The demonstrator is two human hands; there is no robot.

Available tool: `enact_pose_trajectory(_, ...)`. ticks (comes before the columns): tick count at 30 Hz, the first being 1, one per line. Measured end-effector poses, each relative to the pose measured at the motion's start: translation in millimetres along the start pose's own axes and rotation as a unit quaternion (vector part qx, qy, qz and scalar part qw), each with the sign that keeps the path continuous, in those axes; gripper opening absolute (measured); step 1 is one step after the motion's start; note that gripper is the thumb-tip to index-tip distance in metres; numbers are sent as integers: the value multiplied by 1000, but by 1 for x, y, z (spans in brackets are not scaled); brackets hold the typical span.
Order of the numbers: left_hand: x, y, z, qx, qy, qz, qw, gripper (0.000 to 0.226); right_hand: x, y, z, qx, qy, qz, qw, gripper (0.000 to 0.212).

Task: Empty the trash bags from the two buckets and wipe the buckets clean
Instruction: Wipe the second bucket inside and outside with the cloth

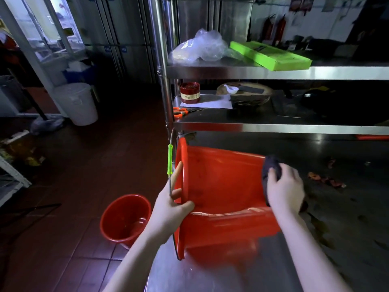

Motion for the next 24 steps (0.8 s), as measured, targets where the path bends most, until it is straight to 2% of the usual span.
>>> enact_pose_trajectory(3,-1,-6,0,-5,-1,-1,1000,99,84,36,-11,13,-42,160,986,31)
enact_pose_trajectory(6,-2,-13,9,-4,5,-11,1000,100,152,99,-19,93,-91,328,936,37)
enact_pose_trajectory(8,-2,-9,13,8,3,-12,1000,101,155,106,-18,103,-89,372,918,40)
enact_pose_trajectory(9,-2,-5,15,11,-5,-16,1000,102,144,99,-16,91,-81,369,921,39)
enact_pose_trajectory(11,0,7,15,9,-26,-26,999,103,103,69,-12,37,-52,297,953,34)
enact_pose_trajectory(13,3,18,13,11,-37,-33,999,104,50,24,-4,1,-3,144,990,31)
enact_pose_trajectory(15,7,24,10,17,-40,-45,998,104,16,-8,-3,30,42,-26,998,32)
enact_pose_trajectory(16,9,24,10,16,-45,-51,998,104,17,-13,-7,44,67,-65,995,31)
enact_pose_trajectory(17,10,23,10,13,-50,-54,997,104,34,-12,-11,50,81,-48,994,30)
enact_pose_trajectory(19,12,17,13,2,-65,-55,996,105,96,13,-20,54,32,80,995,26)
enact_pose_trajectory(22,15,12,21,-11,-75,-62,995,102,172,84,-29,96,-66,287,951,34)
enact_pose_trajectory(24,19,14,26,-18,-69,-63,995,100,173,96,-26,100,-79,340,932,38)
Point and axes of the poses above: each hand's wrist, its own y-axis away from the middle knuckle, its own z-axis out of the back of the hand, x = y × z, the point moved 7 cm from there along -y, towards the middle knuckle, and after that the axes turned 5 degrees about y, right-handed, at the moved point
